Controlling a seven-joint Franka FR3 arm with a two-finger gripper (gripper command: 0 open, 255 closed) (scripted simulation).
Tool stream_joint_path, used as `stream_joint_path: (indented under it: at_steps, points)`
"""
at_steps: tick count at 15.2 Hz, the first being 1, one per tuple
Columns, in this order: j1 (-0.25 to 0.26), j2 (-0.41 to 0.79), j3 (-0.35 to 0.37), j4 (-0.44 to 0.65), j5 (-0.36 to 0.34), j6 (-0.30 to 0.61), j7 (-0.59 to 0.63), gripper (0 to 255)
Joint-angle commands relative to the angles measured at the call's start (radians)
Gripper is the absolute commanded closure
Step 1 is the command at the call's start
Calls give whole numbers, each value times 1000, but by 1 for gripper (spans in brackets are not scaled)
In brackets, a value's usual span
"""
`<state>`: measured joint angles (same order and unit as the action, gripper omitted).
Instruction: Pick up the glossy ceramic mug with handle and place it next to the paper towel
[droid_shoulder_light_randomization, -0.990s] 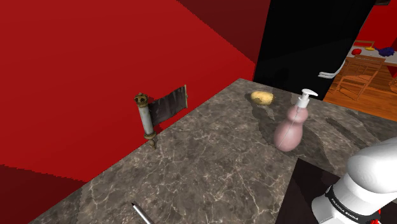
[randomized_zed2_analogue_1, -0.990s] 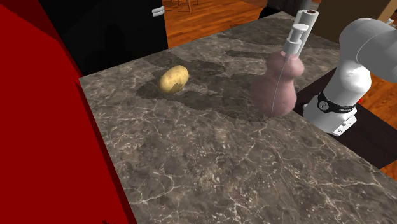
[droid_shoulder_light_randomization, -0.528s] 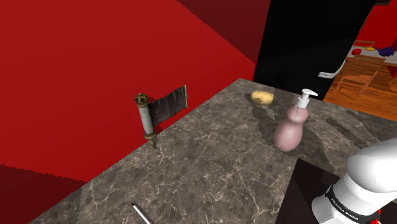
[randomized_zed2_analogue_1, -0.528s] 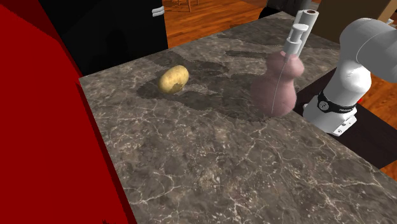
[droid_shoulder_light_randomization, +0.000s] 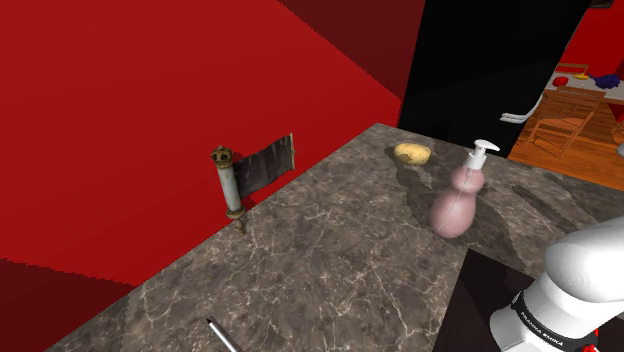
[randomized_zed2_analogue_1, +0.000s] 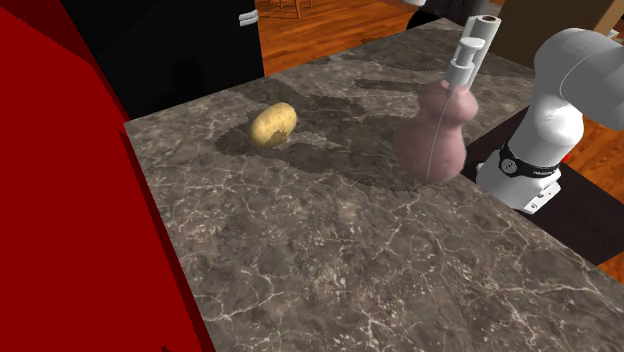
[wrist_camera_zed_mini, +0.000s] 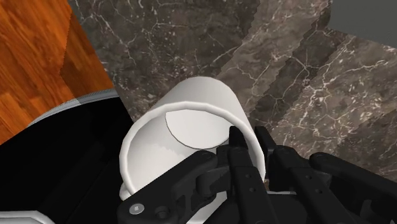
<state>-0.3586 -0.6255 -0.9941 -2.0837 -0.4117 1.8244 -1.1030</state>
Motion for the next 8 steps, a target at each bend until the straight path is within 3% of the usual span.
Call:
stream_joint_path:
  at_steps: [1,8]
  points:
    - [-5,-5,-7,-30,-9,26,2,255]
    - [-5,-4,-49,-110,-31,115,4,255]
